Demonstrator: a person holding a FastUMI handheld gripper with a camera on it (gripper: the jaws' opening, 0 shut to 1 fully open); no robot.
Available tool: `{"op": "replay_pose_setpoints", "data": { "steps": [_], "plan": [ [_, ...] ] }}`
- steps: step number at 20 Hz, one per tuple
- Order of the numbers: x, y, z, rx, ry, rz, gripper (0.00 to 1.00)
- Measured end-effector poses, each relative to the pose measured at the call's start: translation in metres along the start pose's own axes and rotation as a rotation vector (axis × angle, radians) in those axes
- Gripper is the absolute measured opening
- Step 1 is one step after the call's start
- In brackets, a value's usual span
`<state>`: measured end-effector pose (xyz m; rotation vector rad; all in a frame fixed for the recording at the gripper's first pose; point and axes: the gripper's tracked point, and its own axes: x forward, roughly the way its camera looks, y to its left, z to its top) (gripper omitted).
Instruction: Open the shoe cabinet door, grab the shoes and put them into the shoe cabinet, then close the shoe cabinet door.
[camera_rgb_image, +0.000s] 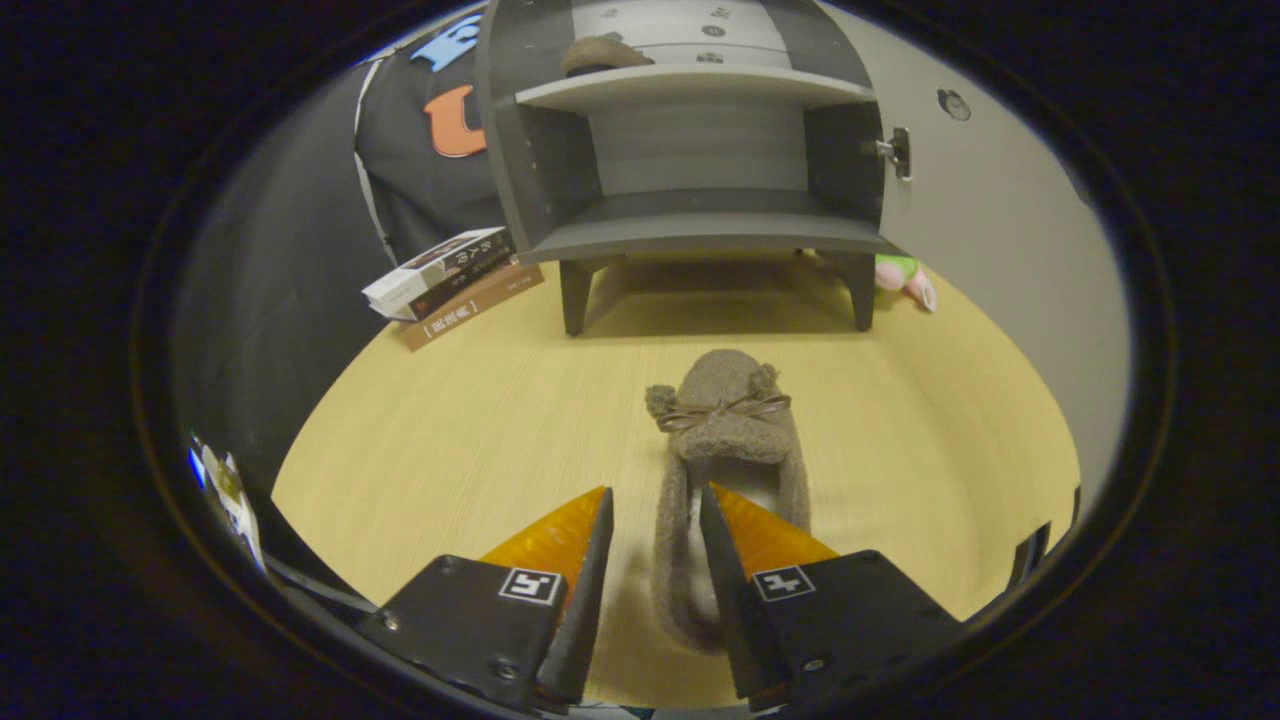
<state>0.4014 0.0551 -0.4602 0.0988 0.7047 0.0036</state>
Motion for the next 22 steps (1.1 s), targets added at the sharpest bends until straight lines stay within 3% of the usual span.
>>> {"op": "replay_pose_setpoints", "data": {
  "steps": [3,4,8,18,22],
  "plan": [
    [0.023,-0.012,-0.002,0.028,0.013,-0.041,0.35],
    [0.026,-0.012,0.000,0.014,0.000,-0.048,0.20],
    [0.024,-0.011,0.001,-0.064,-0.015,-0.047,0.05],
    [-0.063,-0.011,0.032,-0.052,-0.053,0.032,0.05],
    [-0.115,-0.009,0.081,-0.062,-0.163,0.028,0.05]
  ]
}}
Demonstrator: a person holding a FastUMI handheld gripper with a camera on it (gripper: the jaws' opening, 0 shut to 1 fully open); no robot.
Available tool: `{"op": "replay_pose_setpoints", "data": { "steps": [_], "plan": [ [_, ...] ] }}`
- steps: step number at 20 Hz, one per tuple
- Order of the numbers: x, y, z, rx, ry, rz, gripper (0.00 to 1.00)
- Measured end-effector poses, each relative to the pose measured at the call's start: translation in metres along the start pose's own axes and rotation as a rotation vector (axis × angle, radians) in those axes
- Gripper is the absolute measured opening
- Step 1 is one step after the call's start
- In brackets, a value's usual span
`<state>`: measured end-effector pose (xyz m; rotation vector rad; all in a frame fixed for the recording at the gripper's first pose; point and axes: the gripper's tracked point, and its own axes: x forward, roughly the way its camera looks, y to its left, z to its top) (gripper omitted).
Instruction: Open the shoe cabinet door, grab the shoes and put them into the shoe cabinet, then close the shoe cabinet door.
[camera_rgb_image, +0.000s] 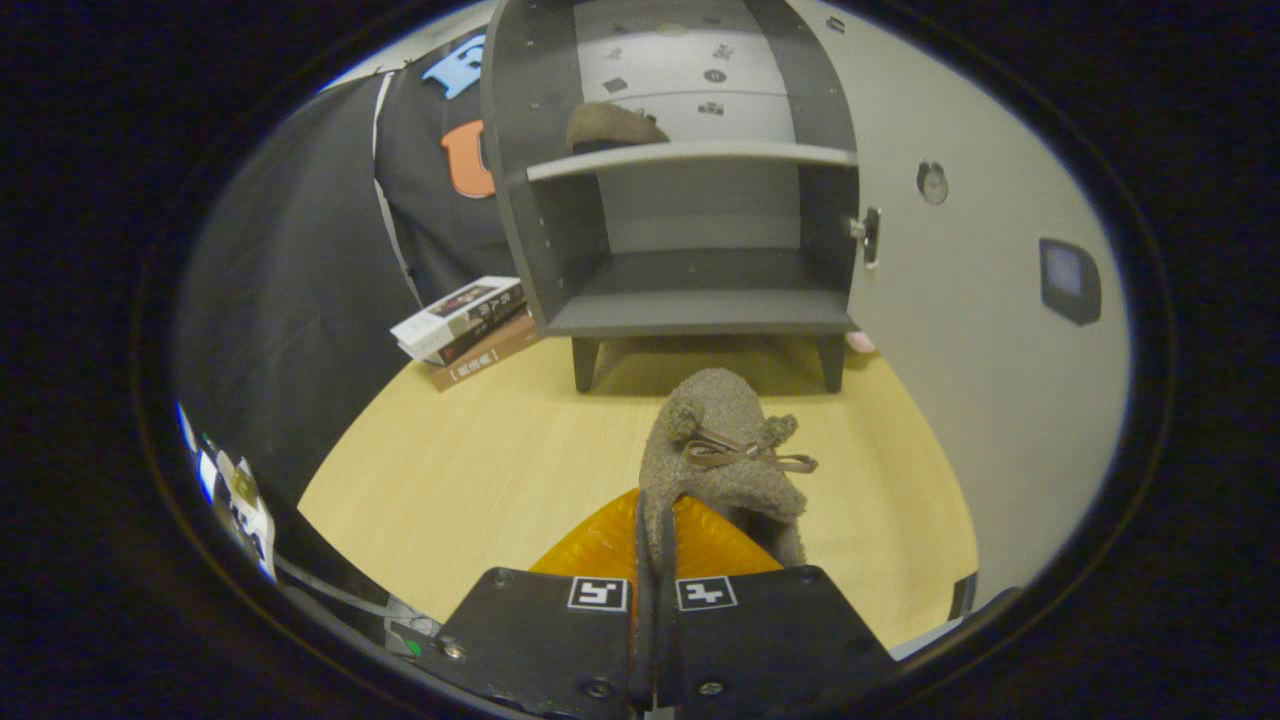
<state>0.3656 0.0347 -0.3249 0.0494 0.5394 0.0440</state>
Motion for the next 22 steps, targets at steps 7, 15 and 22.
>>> {"op": "replay_pose_setpoints", "data": {
  "steps": [7,15,22],
  "plan": [
    [-0.054,0.013,0.119,-0.050,-0.188,-0.014,0.05],
    [-0.048,0.028,0.281,-0.036,-0.339,0.014,0.05],
    [-0.008,0.014,0.415,-0.089,-0.481,-0.054,0.05]
  ]
}}
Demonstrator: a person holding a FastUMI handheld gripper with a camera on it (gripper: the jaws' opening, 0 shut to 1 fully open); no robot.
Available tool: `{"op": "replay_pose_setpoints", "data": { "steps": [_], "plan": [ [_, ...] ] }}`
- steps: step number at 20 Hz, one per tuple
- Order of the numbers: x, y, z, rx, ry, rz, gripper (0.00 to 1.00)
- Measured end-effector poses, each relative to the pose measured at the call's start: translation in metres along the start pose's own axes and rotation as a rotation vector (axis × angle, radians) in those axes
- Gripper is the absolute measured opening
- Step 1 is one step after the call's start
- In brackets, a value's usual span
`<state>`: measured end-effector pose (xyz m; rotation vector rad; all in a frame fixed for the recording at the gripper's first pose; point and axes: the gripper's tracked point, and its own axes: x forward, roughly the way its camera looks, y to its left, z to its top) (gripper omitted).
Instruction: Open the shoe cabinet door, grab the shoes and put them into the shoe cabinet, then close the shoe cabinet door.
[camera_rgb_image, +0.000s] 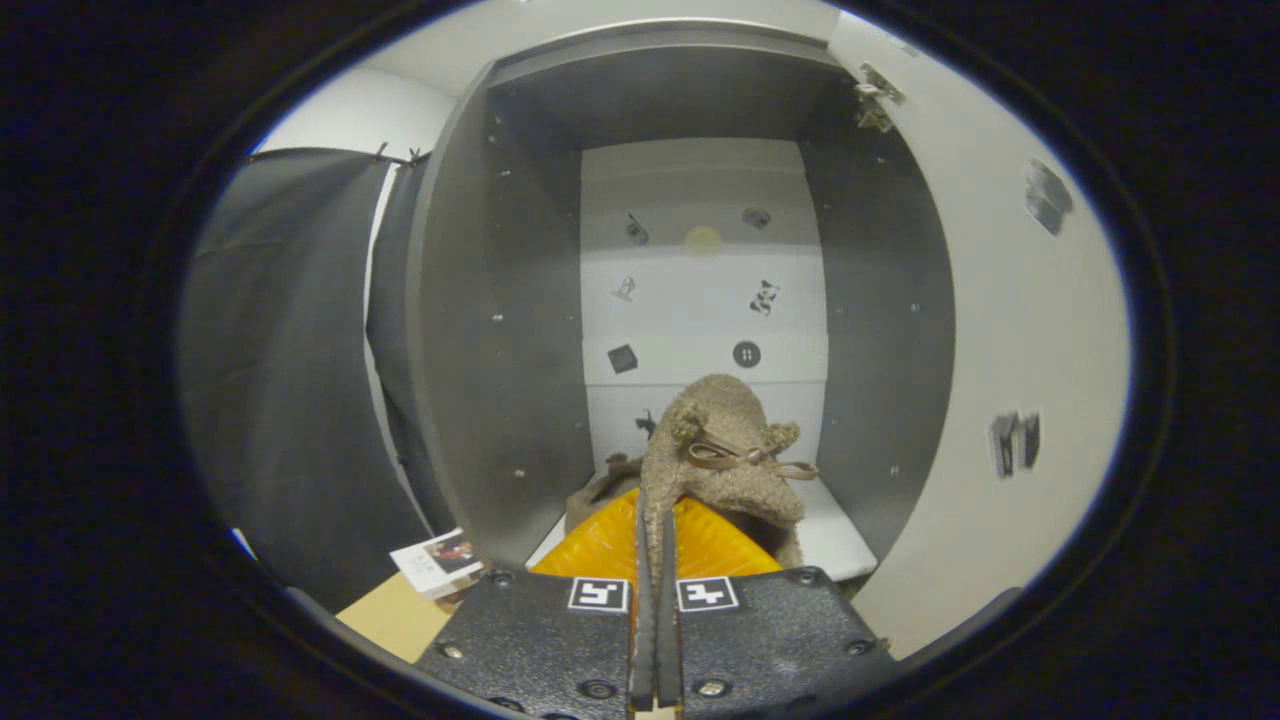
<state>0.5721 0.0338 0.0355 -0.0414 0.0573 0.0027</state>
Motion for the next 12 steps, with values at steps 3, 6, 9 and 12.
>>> {"op": "replay_pose_setpoints", "data": {
  "steps": [3,6,9,12],
  "plan": [
    [0.039,-0.021,0.023,-0.051,-0.018,-0.056,0.05],
    [0.078,-0.048,0.022,-0.096,0.016,-0.104,0.05],
    [0.116,-0.067,0.002,-0.111,0.092,-0.134,0.05],
    [0.145,-0.069,-0.026,-0.097,0.159,-0.140,0.05]
  ]
}}
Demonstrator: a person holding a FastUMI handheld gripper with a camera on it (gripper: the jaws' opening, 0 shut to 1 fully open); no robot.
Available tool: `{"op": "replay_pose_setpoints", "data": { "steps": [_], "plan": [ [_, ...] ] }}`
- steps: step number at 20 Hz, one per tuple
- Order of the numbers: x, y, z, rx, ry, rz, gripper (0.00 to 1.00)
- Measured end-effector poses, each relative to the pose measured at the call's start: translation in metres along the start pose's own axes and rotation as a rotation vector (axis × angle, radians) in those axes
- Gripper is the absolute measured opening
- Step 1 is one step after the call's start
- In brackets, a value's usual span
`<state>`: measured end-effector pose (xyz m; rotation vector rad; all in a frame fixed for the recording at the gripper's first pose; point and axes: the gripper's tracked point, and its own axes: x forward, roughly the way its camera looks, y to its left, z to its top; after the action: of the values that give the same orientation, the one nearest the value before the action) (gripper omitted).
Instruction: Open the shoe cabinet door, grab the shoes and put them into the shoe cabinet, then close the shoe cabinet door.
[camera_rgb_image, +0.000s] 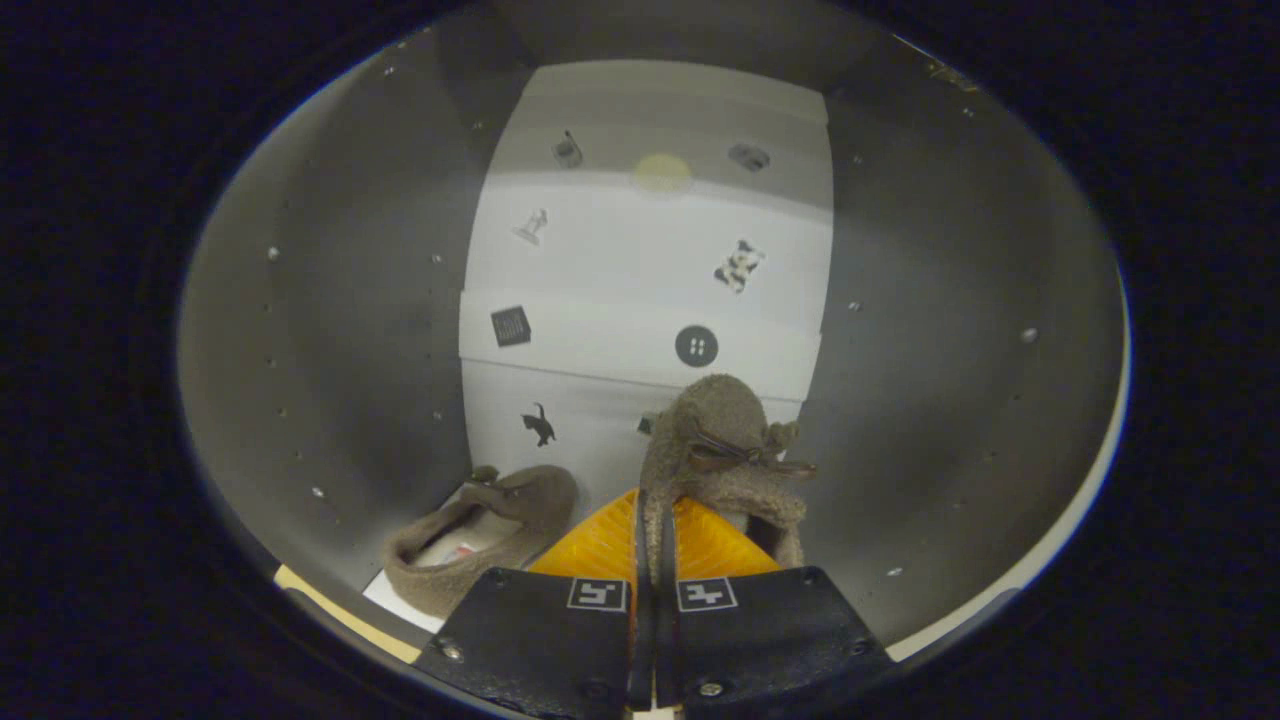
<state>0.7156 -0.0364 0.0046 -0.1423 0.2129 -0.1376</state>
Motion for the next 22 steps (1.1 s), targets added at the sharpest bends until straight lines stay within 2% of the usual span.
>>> {"op": "replay_pose_setpoints", "data": {
  "steps": [4,6,11,16,19,22],
  "plan": [
    [0.035,0.001,-0.043,0.028,0.134,-0.025,0.06],
    [0.053,0.011,-0.054,0.067,0.157,-0.007,0.08],
    [0.063,0.020,-0.057,0.042,0.200,-0.008,0.16],
    [0.039,0.017,-0.049,0.069,0.197,-0.025,0.42],
    [0.004,0.012,-0.034,0.097,0.150,-0.043,0.47],
    [-0.044,0.015,-0.013,0.123,0.080,-0.035,0.68]
  ]
}}
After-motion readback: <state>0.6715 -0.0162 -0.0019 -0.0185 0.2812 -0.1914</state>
